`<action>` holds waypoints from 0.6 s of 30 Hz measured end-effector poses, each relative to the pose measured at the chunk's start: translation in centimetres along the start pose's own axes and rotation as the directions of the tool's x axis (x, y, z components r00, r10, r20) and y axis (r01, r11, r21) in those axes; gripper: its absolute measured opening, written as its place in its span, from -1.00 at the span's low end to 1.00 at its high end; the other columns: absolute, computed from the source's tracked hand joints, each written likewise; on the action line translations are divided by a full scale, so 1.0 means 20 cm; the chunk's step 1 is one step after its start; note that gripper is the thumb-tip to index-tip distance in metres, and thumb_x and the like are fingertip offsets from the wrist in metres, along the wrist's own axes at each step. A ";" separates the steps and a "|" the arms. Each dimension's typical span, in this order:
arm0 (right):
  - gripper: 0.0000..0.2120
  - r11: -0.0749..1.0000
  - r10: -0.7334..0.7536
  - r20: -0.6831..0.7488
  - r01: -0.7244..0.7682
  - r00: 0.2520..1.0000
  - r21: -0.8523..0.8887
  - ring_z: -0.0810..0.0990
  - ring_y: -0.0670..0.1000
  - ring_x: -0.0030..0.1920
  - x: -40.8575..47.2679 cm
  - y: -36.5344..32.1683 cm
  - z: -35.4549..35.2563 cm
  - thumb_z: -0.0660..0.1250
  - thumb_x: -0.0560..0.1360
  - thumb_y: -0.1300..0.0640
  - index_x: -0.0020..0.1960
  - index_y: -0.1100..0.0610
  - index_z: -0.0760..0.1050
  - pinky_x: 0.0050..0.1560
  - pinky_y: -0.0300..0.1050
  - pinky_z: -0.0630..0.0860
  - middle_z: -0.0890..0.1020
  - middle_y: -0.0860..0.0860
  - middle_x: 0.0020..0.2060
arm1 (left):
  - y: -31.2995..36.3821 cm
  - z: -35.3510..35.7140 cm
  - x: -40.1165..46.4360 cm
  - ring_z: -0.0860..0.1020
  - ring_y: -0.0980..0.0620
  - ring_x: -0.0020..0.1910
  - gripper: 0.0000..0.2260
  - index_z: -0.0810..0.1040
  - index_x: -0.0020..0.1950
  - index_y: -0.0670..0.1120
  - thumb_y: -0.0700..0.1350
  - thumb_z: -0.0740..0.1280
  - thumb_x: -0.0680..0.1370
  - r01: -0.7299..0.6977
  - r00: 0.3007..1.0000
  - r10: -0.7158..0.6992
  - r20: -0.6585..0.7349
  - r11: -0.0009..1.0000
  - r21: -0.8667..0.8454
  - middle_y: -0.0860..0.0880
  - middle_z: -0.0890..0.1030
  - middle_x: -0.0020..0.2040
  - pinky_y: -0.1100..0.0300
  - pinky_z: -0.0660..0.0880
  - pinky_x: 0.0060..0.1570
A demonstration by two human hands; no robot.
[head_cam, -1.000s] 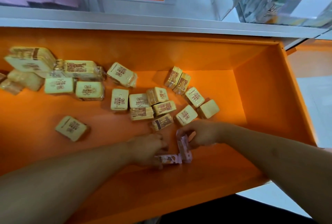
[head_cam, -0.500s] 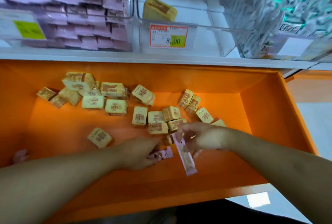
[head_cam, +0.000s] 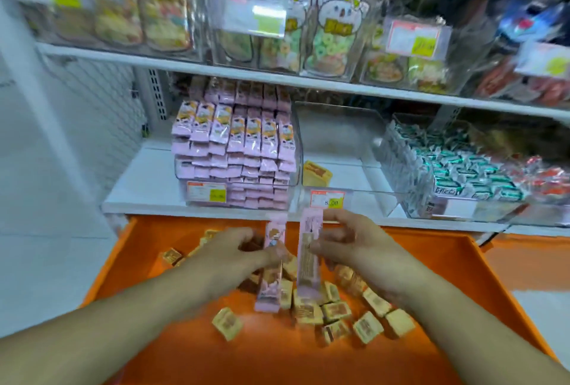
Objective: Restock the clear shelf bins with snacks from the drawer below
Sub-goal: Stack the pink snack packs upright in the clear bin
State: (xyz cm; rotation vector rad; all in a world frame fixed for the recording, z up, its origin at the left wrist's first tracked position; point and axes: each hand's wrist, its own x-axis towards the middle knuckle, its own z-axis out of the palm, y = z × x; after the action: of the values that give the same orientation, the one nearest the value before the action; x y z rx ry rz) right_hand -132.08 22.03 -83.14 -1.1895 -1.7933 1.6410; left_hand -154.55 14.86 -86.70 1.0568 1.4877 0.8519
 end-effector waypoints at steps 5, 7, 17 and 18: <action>-0.68 1.000 -0.025 -0.041 0.024 0.999 -0.018 0.56 0.04 -0.28 0.00 -0.12 0.19 0.57 0.51 0.12 0.21 0.13 0.57 -0.22 -0.07 0.40 0.73 0.13 -0.19 | 0.11 -0.09 -0.13 0.72 -0.07 -0.11 -0.68 0.70 0.05 -0.09 0.10 0.55 0.45 -0.003 0.999 -0.006 -0.037 0.971 -0.241 -0.10 0.75 -0.08 -0.30 0.59 0.13; -0.62 1.000 -0.016 -0.150 0.012 0.989 -0.028 0.51 0.02 -0.31 0.06 -0.12 0.24 0.61 0.47 0.05 0.16 0.14 0.53 -0.21 -0.01 0.39 0.58 0.02 -0.33 | 0.14 -0.10 -0.12 0.74 -0.12 -0.10 -0.71 0.67 0.12 -0.13 0.02 0.51 0.51 -0.001 0.998 -0.017 -0.058 0.955 -0.297 -0.16 0.75 -0.05 -0.28 0.64 0.03; -0.49 0.998 -0.068 -0.036 0.068 0.997 0.017 0.72 0.01 0.02 0.20 -0.22 0.26 0.55 0.47 0.29 0.30 -0.09 0.54 0.14 0.06 0.65 0.68 -0.10 0.00 | 0.25 -0.25 0.01 0.73 -0.24 -0.01 -0.77 0.72 0.06 -0.13 0.02 0.50 0.55 -0.014 0.987 -0.042 -0.152 0.937 -0.349 -0.16 0.76 -0.05 -0.28 0.65 0.07; -0.47 0.996 -0.083 -0.060 0.084 0.995 0.019 0.72 0.02 0.00 0.21 -0.23 0.26 0.55 0.46 0.34 0.30 -0.08 0.53 0.11 0.06 0.67 0.68 -0.09 0.00 | 0.26 -0.26 0.02 0.74 -0.21 -0.03 -0.78 0.71 0.08 -0.12 0.01 0.49 0.56 -0.018 0.988 -0.038 -0.153 0.937 -0.349 -0.16 0.76 -0.05 -0.26 0.65 0.08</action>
State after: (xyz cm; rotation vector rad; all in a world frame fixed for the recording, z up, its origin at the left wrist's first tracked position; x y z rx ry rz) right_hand -139.82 22.71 -80.75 -1.1263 -1.7599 1.5583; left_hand -158.81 17.24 -81.20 0.7290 1.4013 1.1658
